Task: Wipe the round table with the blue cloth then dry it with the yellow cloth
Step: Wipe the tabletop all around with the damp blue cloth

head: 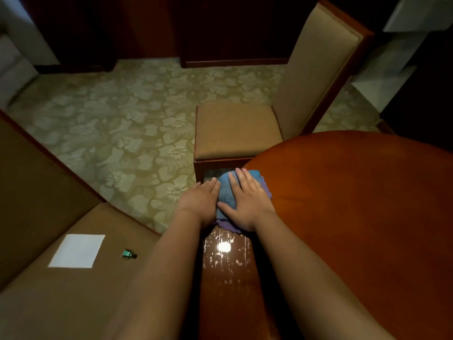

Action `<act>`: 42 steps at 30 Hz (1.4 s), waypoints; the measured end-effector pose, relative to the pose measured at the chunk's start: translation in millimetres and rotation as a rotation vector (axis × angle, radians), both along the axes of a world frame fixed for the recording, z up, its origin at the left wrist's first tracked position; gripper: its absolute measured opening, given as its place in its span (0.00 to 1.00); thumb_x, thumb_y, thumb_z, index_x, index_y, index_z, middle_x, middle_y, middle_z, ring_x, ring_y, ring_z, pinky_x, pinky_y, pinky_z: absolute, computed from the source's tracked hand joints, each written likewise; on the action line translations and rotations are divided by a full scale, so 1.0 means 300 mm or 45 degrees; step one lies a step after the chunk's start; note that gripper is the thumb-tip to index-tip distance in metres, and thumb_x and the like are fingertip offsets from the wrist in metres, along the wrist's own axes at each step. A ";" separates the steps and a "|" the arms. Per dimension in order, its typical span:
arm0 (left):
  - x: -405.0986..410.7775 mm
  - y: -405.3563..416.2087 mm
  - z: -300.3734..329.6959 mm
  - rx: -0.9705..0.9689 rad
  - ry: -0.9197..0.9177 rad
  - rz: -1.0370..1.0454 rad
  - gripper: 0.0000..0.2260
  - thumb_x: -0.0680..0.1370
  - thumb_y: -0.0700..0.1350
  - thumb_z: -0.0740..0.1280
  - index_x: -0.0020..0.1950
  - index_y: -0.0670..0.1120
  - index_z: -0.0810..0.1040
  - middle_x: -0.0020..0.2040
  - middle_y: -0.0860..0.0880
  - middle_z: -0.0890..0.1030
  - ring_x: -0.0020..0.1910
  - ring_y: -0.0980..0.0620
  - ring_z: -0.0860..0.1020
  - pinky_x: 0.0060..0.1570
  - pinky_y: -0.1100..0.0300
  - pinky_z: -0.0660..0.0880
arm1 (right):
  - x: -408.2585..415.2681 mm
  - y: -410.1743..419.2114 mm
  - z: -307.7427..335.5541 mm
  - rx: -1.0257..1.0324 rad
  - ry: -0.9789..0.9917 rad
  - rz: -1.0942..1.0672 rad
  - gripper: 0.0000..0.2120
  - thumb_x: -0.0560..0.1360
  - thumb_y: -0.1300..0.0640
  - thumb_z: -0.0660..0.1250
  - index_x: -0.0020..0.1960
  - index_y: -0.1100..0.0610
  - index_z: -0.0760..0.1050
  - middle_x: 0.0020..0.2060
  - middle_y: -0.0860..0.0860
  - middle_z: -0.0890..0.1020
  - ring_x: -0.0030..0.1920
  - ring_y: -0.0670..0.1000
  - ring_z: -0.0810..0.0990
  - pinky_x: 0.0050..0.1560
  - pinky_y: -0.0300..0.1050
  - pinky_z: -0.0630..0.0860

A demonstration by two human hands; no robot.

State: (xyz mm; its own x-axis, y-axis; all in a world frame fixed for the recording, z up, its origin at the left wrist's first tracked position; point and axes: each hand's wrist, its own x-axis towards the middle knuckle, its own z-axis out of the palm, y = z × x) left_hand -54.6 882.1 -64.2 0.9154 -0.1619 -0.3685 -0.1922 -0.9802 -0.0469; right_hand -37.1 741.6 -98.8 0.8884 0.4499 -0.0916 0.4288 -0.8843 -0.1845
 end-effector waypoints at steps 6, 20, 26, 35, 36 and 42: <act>-0.288 0.069 0.005 0.034 0.037 0.077 0.31 0.81 0.52 0.57 0.79 0.44 0.48 0.78 0.46 0.53 0.74 0.47 0.59 0.69 0.55 0.60 | -0.271 0.074 0.013 0.026 0.087 0.155 0.49 0.65 0.30 0.31 0.77 0.59 0.38 0.77 0.56 0.39 0.76 0.53 0.35 0.71 0.45 0.32; -1.110 -0.067 0.096 0.102 0.214 0.194 0.31 0.81 0.47 0.60 0.78 0.42 0.48 0.78 0.43 0.50 0.74 0.46 0.60 0.70 0.57 0.59 | -1.044 -0.060 0.025 0.031 0.161 0.388 0.54 0.60 0.26 0.30 0.78 0.57 0.40 0.74 0.51 0.36 0.75 0.51 0.35 0.68 0.43 0.31; -1.338 -0.162 0.094 0.195 0.244 0.111 0.28 0.82 0.47 0.56 0.78 0.40 0.50 0.77 0.43 0.56 0.70 0.46 0.67 0.65 0.53 0.66 | -1.252 -0.175 0.026 -0.062 0.180 0.470 0.51 0.65 0.24 0.32 0.78 0.55 0.37 0.76 0.52 0.36 0.74 0.49 0.33 0.70 0.44 0.32; -1.553 -0.386 0.162 0.326 0.181 -0.093 0.16 0.81 0.49 0.60 0.64 0.43 0.76 0.62 0.45 0.78 0.60 0.45 0.77 0.55 0.54 0.73 | -1.494 -0.375 0.058 -0.106 0.231 0.557 0.53 0.61 0.25 0.32 0.77 0.55 0.37 0.70 0.50 0.30 0.69 0.50 0.26 0.65 0.43 0.25; -1.558 -0.413 0.174 0.335 0.198 -0.125 0.16 0.80 0.50 0.61 0.64 0.43 0.76 0.63 0.45 0.78 0.61 0.45 0.76 0.56 0.54 0.73 | -1.513 -0.397 0.063 -0.111 0.231 0.563 0.52 0.61 0.25 0.32 0.77 0.55 0.37 0.70 0.50 0.31 0.69 0.50 0.27 0.65 0.43 0.25; -1.530 -0.487 0.215 0.329 0.334 -0.316 0.16 0.78 0.45 0.67 0.64 0.42 0.76 0.62 0.43 0.77 0.62 0.43 0.75 0.58 0.52 0.72 | -1.571 -0.543 0.066 -0.141 0.235 0.572 0.47 0.64 0.26 0.32 0.75 0.52 0.33 0.71 0.48 0.31 0.72 0.48 0.29 0.70 0.44 0.32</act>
State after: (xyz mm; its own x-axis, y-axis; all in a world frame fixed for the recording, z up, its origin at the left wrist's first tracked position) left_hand -513.6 735.9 0.2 0.7307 -0.2374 -0.6402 -0.4585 -0.8653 -0.2024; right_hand -508.3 578.7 -78.9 0.5731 0.7632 -0.2983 0.7411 -0.6381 -0.2087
